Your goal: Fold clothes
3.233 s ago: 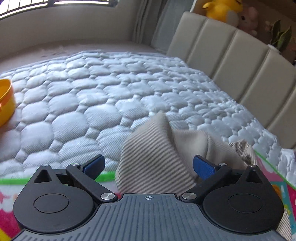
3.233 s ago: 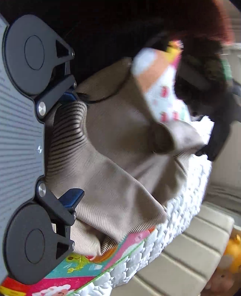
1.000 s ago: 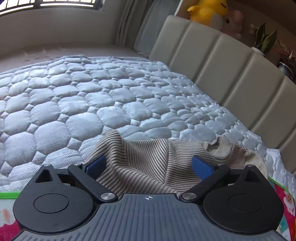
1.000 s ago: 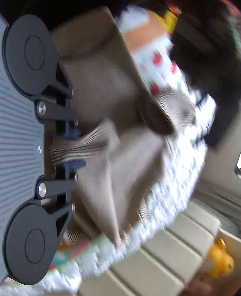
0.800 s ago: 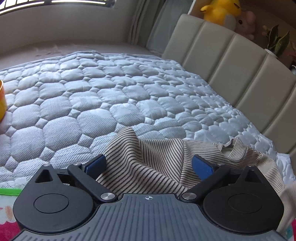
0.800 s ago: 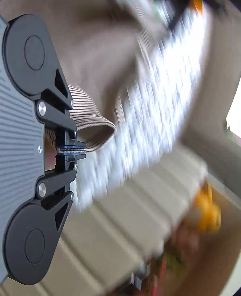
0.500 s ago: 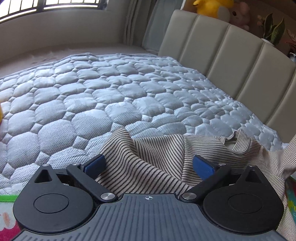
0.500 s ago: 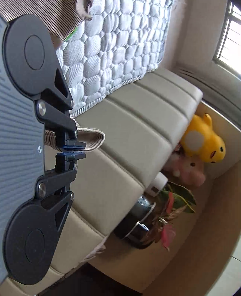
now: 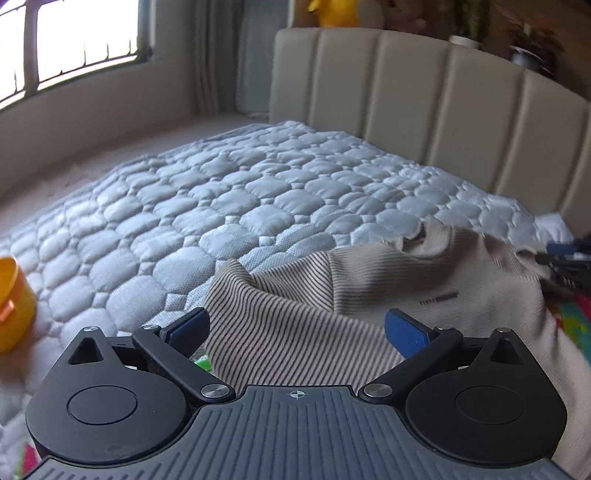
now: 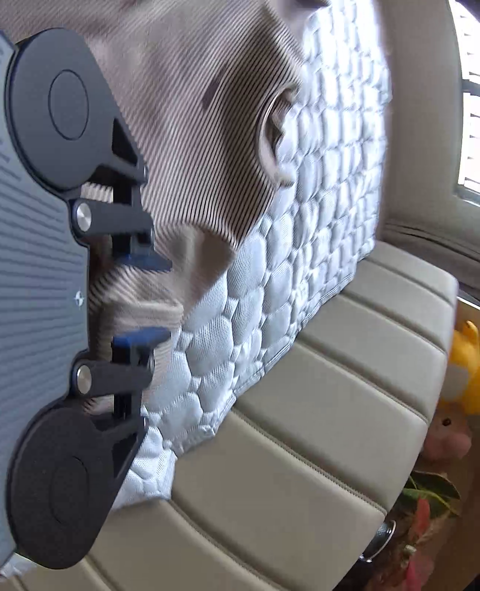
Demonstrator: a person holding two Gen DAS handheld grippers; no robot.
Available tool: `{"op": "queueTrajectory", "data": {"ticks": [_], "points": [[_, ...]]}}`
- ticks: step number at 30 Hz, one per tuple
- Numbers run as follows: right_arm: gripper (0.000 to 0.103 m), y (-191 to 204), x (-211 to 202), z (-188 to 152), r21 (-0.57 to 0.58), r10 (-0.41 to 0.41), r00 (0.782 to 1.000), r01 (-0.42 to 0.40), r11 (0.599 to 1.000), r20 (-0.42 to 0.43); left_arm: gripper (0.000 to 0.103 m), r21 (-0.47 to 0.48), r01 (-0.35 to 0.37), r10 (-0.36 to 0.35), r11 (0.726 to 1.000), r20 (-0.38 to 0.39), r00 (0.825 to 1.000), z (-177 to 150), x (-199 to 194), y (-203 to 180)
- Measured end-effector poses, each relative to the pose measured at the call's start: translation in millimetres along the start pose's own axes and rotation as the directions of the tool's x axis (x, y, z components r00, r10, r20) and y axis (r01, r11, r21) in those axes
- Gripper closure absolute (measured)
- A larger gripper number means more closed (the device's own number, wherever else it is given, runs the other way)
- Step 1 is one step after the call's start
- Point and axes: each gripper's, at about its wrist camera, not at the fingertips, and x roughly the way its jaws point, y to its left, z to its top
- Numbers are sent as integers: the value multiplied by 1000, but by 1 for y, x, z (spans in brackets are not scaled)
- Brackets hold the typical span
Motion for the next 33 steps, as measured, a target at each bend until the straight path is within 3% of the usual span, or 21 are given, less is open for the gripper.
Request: {"op": "queueTrajectory", "data": {"ticks": [3, 8, 9, 10, 12, 14, 17, 21, 25, 28, 31, 33], "points": [[34, 9, -39, -16, 62, 63, 997, -66, 996, 43, 0, 132, 26, -24, 991, -21, 999, -11, -12, -26], [15, 20, -101, -52, 251, 169, 984, -176, 952, 49, 1, 204, -26, 33, 979, -27, 999, -18, 10, -64], [6, 22, -110, -60, 294, 196, 979, -203, 934, 51, 16, 218, -65, 71, 974, -21, 997, -20, 17, -68], [0, 24, -116, -68, 326, 234, 971, -240, 914, 57, 49, 220, -89, 99, 971, -33, 995, -20, 24, -66], [0, 31, -122, -84, 371, 304, 950, -307, 877, 66, 73, 186, -120, 135, 975, -72, 988, -19, 31, -52], [0, 40, -115, -95, 377, 357, 933, -344, 860, 36, 77, 101, -147, 157, 984, -92, 983, -16, 25, -27], [0, 51, -98, -96, 380, 387, 922, -353, 855, -14, 84, 36, -239, 241, 970, -62, 969, -11, 0, 12], [0, 54, -84, -103, 490, 377, 926, -314, 813, -31, 85, -64, -387, 383, 920, -68, 921, -5, -30, 78], [0, 64, -82, -104, 452, 351, 935, -290, 844, -55, 85, -148, -477, 459, 866, -142, 877, -11, -43, 136], [0, 70, -81, -103, 403, 341, 936, -282, 871, -84, 83, -202, -504, 467, 840, -206, 860, -21, -46, 162], [0, 73, -82, -101, 359, 343, 933, -285, 889, -107, 71, -278, -499, 449, 821, -226, 864, -26, -60, 171], [0, 75, -83, -99, 330, 343, 931, -288, 899, -122, 57, -323, -429, 382, 843, -202, 902, -25, -76, 163]]}}
